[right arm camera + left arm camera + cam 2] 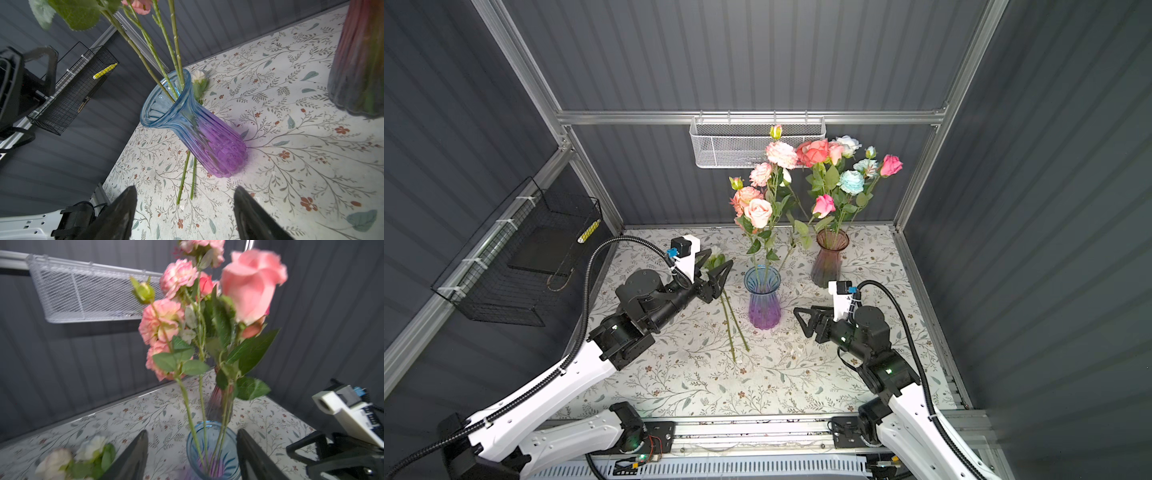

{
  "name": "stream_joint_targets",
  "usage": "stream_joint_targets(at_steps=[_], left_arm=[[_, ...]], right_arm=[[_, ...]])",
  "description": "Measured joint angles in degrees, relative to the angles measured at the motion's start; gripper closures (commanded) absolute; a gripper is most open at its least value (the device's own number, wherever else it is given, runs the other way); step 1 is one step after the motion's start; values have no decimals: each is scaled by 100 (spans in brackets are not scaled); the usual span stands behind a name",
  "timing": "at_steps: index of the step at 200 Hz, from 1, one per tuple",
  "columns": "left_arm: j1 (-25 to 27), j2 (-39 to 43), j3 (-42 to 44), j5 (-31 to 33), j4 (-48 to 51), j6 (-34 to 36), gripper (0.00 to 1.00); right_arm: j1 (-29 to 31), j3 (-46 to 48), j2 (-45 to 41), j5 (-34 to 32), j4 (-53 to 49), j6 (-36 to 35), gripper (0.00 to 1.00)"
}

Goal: Arrange the flowers into the vase
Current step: 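Open the left gripper and draw it back toward the white roses, then lower the left gripper onto the white rose stems and close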

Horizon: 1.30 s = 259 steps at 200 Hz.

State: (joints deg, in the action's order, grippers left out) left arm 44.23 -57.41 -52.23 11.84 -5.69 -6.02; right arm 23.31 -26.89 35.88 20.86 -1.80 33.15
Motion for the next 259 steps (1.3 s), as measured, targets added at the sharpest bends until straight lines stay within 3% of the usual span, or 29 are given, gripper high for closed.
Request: stream_joint_targets(at_steps=[38,61,111,177,259], left_arm=[[-9,-37,632,1014,879,-531,31],[-201,-365,695,1207,1255,-874,31],[-1281,-1486,538,566,1665,-1707,38],[-1351,-2824,-271,-146,2039,-2153,58],[-1434,-4922,-1827,-264,2806,-2339,65]], right_arm=[[2,-199,295,-302,-133,44,28],[2,-221,424,-437,-136,94,31],[4,-219,573,-761,-249,271,41],[2,-142,756,-1121,-420,411,60],[2,42,658,-1126,-433,389,60]])
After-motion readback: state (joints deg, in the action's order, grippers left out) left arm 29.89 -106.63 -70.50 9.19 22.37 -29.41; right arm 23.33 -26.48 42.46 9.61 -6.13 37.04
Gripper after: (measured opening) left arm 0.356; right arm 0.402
